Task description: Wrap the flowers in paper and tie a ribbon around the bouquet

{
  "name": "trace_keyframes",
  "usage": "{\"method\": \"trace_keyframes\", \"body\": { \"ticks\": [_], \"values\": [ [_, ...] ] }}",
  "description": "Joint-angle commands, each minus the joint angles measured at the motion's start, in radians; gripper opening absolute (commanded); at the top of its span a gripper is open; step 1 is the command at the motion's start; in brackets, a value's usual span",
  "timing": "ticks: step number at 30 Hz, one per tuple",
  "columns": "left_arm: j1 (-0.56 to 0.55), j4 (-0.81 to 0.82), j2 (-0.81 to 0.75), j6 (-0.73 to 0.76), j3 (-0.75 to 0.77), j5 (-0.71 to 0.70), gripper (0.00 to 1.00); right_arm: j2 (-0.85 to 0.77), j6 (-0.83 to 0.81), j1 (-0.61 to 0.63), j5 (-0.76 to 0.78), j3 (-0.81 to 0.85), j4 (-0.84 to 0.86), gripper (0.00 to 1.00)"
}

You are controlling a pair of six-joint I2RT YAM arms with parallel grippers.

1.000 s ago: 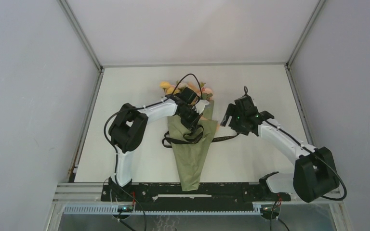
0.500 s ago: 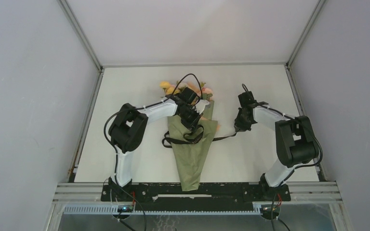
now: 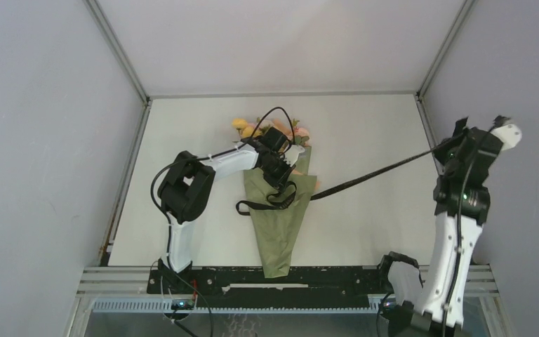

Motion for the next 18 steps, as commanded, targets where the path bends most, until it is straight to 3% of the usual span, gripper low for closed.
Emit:
{"method": "trace_keyframes", "body": {
  "ticks": [1,2,6,11,14,18],
  "values": [
    [0.002,-0.005,-0.037,0.022,0.008,-0.035,0.00,-0.084,-0.062,0.038,-0.125,0.157,0.026,0.00],
    [0.003,-0.006,-0.034,0.022,0.012,-0.036,0.00,-0.091,-0.061,0.085,-0.173,0.183,0.061,0.00],
    [0.004,-0.013,-0.027,0.019,0.027,-0.029,0.00,-0.060,-0.091,0.550,-0.250,0.202,0.291,0.00],
    [0.017,-0.012,-0.026,0.011,0.036,-0.008,0.00,0.155,-0.003,0.947,-0.581,0.033,0.695,0.00],
    [0.033,-0.005,-0.030,-0.001,0.023,0.015,0.00,0.295,0.113,1.050,-0.630,-0.087,0.880,0.00],
    [0.073,0.018,-0.051,-0.032,0.001,0.060,0.00,0.377,0.294,1.058,-0.607,-0.306,1.204,0.00]
  ]
}}
